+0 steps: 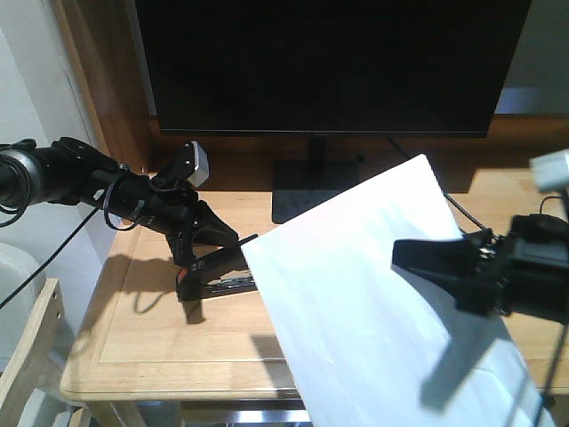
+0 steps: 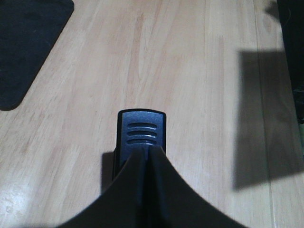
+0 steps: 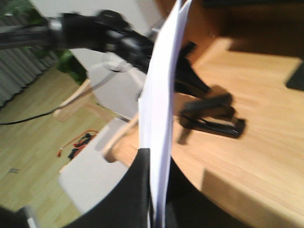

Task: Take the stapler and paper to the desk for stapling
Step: 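Swing the white paper over the desk with the right gripper, then lay the white paper flat beside the stapler and release it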

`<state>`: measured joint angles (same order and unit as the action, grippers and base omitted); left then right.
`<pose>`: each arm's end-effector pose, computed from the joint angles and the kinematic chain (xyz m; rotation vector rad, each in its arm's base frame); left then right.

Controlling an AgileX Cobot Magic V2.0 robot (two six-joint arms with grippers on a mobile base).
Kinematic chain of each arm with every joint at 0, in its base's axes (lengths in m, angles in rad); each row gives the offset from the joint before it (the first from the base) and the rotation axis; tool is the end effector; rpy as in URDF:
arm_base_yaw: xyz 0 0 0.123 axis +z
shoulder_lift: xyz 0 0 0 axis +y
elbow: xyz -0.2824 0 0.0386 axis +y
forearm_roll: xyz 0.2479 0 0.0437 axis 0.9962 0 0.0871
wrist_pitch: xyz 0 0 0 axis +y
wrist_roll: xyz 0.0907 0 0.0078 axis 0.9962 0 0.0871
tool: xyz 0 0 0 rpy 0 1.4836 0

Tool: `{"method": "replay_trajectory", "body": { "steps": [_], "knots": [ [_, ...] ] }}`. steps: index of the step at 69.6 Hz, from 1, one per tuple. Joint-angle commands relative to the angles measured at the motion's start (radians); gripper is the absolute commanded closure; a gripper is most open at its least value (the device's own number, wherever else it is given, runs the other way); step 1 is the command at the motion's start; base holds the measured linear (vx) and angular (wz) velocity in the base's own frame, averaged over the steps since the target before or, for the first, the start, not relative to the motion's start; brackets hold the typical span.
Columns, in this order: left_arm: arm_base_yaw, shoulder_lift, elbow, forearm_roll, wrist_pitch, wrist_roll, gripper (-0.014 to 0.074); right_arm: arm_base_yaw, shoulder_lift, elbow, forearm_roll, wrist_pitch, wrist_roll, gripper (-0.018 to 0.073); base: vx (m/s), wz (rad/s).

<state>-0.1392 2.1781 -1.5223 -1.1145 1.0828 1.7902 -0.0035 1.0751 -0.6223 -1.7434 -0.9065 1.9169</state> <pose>0.4185 -0.1316 0.1635 1.4381 1.8524 -0.8835 0.1900 0.0699 0.2890 -0.4378 2.0137 0.9847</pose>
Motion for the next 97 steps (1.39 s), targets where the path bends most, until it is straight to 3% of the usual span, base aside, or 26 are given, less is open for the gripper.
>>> {"method": "replay_trajectory", "body": {
  "steps": [1,5,12,17,24,59,79,97],
  "knots": [
    [-0.002,-0.063,-0.027,-0.06,0.029,-0.009,0.0603,-0.004,0.115,-0.035,0.08,0.101,-0.063,0.0561,0.0,0.0],
    [-0.002,-0.063,-0.027,-0.06,0.029,-0.009,0.0603,-0.004,0.199,-0.035,0.136,0.182,-0.131,0.0561,0.0,0.0],
    [-0.002,-0.063,-0.027,-0.06,0.029,-0.009,0.0603,-0.004,0.34,-0.046,0.332,0.277,-0.282,0.0561,0.0,0.0],
    [-0.002,-0.063,-0.027,-0.06,0.029,-0.009,0.0603,-0.004,0.443,-0.072,0.464,0.242,-0.379,0.0561,0.0,0.0],
    [-0.002,-0.063,-0.027,-0.06,0.029,-0.009,0.0603,-0.004,0.56,-0.122,0.556,0.119,-0.465,0.0561,0.0,0.0],
    [-0.002,-0.063,-0.027,-0.06,0.029,-0.009,0.0603,-0.003,0.765,-0.263,0.579,-0.086,-0.609,0.0561,0.0,0.0],
    [-0.002,-0.063,-0.027,-0.06,0.029,-0.009,0.0603,0.124,0.815,-0.352,0.611,0.003,-0.645,0.0561,0.0,0.0],
    [-0.002,-0.063,-0.027,-0.06,0.029,-0.009,0.0603,0.168,0.855,-0.392,0.758,0.045,-0.645,0.0561,0.0,0.0]
  ]
}}
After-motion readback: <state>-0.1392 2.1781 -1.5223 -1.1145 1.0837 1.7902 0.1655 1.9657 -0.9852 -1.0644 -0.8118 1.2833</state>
